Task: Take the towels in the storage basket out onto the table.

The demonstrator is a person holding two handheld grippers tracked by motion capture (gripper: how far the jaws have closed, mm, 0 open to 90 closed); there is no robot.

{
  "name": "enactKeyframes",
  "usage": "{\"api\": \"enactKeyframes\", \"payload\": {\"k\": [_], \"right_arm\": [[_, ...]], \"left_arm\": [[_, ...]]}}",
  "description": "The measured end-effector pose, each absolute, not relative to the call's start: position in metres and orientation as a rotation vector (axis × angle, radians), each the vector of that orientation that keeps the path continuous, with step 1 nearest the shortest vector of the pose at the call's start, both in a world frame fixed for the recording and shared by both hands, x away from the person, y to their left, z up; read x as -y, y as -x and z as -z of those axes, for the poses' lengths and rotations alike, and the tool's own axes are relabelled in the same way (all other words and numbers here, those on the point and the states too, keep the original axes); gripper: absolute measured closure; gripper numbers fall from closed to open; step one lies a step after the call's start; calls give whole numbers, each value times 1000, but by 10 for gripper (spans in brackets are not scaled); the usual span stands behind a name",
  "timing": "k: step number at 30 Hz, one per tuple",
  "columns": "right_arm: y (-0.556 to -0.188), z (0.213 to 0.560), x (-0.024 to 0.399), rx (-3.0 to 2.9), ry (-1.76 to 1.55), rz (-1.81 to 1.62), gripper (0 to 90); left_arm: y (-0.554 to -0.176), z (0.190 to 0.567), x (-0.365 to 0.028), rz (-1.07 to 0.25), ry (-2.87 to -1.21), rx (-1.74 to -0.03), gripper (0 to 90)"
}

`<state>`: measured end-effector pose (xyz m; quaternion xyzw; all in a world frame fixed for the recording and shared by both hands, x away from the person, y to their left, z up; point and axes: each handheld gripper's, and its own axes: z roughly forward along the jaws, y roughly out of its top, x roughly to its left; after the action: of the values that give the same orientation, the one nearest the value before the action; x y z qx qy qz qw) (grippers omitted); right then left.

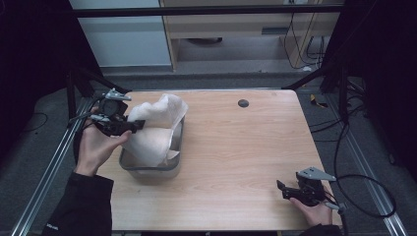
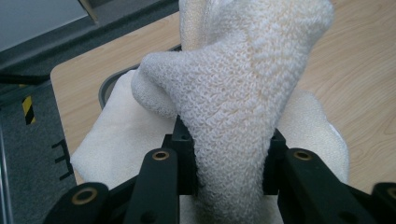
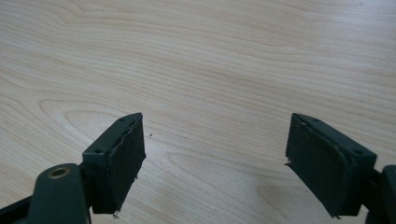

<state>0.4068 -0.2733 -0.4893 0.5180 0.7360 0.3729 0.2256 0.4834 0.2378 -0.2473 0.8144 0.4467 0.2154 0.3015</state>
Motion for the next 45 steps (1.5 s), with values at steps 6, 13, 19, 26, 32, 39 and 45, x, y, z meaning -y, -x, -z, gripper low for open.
{"api": "enactKeyframes", "payload": {"k": [6,13,19,26,32,39,45], "right_arm": [[-407,490,273,-2036,-1415,-1019,196],[-407,489,273,-2028,-1425,-1026,196],[-407,489,274,-2027,-1412,-1022,196],[-407,489,274,-2026,-1422,-1029,196],[-406,488,275,-2016,-1422,-1031,195],[-406,487,276,-2010,-1412,-1031,194],[-406,486,277,-2003,-1417,-1034,193]], "left_arm": [[-478,237,-231,-566,-2173,-1154,674],[-474,229,-221,-559,-2182,-1120,674],[-471,224,-212,-547,-2200,-1087,674],[-465,214,-201,-546,-2210,-1041,675],[-455,207,-180,-543,-2236,-960,674],[-450,204,-157,-522,-2254,-889,674],[-451,206,-140,-497,-2281,-852,674]]}}
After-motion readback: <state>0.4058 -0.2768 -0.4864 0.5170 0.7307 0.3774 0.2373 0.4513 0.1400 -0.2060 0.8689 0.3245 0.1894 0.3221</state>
